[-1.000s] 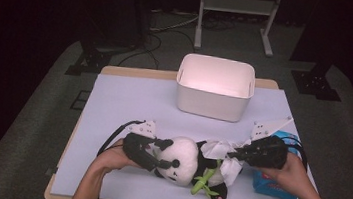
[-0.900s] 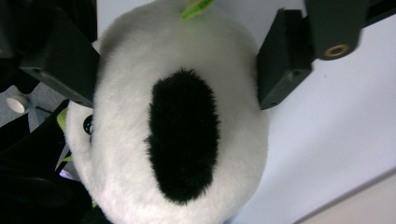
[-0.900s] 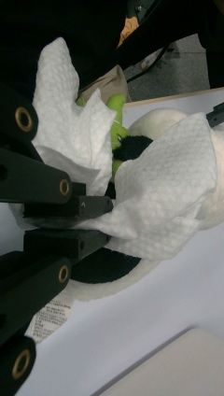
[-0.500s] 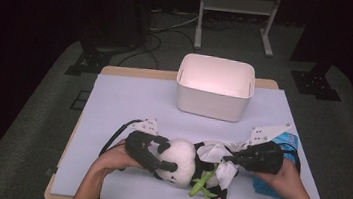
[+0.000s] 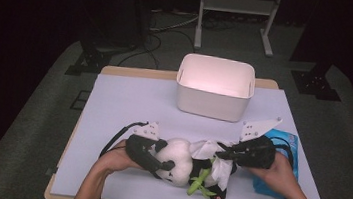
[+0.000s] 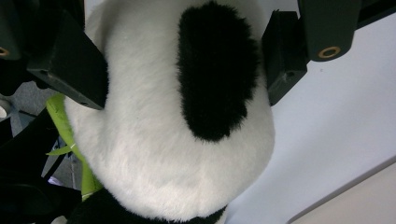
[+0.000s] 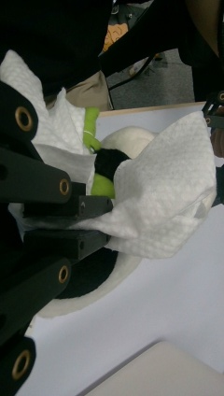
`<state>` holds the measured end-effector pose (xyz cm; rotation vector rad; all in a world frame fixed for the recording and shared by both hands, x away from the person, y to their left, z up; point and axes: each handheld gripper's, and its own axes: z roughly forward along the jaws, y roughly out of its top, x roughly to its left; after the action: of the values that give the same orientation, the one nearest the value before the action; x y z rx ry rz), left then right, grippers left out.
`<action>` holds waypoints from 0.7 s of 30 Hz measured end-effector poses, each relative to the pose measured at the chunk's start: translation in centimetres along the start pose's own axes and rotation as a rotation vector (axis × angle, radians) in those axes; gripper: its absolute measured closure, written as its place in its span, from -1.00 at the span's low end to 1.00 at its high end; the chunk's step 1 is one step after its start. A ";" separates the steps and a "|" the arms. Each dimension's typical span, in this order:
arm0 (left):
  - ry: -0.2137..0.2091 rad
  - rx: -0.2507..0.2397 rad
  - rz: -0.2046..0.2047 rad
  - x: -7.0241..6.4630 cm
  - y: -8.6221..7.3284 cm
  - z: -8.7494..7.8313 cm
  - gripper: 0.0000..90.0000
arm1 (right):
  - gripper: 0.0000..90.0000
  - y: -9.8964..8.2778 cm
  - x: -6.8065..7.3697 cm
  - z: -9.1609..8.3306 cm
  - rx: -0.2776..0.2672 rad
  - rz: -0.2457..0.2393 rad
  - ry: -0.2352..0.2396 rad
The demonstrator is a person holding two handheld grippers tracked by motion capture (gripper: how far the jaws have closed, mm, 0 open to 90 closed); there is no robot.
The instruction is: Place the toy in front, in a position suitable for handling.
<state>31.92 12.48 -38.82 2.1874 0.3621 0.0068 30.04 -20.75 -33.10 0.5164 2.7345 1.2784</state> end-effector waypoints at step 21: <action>0.029 -0.001 0.043 -0.5 0.7 -0.1 -0.48 | 0.86 0.4 -0.5 -0.1 0.029 0.011 0.009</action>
<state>31.58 12.06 -38.17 2.1960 0.3318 0.0625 30.63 -20.77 -32.74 0.5298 2.7652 1.2481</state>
